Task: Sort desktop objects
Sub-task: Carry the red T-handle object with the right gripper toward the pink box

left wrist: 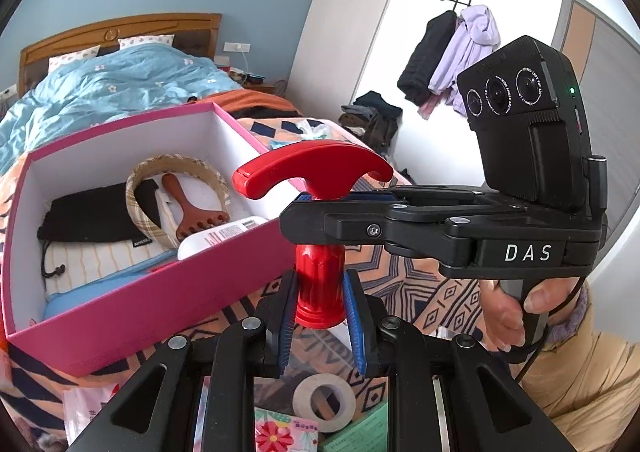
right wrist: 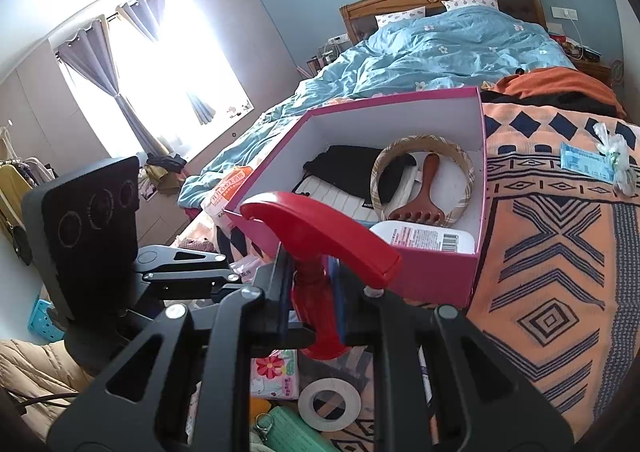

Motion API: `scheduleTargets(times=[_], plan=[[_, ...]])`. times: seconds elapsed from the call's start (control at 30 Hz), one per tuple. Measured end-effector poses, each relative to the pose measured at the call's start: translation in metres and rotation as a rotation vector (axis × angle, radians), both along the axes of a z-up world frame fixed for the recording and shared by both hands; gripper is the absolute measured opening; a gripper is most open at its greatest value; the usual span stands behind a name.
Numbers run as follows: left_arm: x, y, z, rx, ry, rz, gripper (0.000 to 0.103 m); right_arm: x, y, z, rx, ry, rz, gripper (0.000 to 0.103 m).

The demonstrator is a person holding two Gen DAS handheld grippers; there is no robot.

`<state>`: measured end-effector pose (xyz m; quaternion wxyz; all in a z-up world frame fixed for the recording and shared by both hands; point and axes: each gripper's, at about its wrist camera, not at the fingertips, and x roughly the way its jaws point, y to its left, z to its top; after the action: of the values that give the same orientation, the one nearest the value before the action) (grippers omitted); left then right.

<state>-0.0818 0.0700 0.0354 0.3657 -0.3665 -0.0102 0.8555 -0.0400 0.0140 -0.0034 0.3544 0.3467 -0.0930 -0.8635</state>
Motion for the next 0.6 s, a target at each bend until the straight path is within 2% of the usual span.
scheduleTargets(times=[0.6], plan=[[-0.011, -0.008, 0.010, 0.013, 0.014, 0.022, 0.023, -0.014, -0.007, 0.014, -0.002, 0.017, 0.022, 0.020]])
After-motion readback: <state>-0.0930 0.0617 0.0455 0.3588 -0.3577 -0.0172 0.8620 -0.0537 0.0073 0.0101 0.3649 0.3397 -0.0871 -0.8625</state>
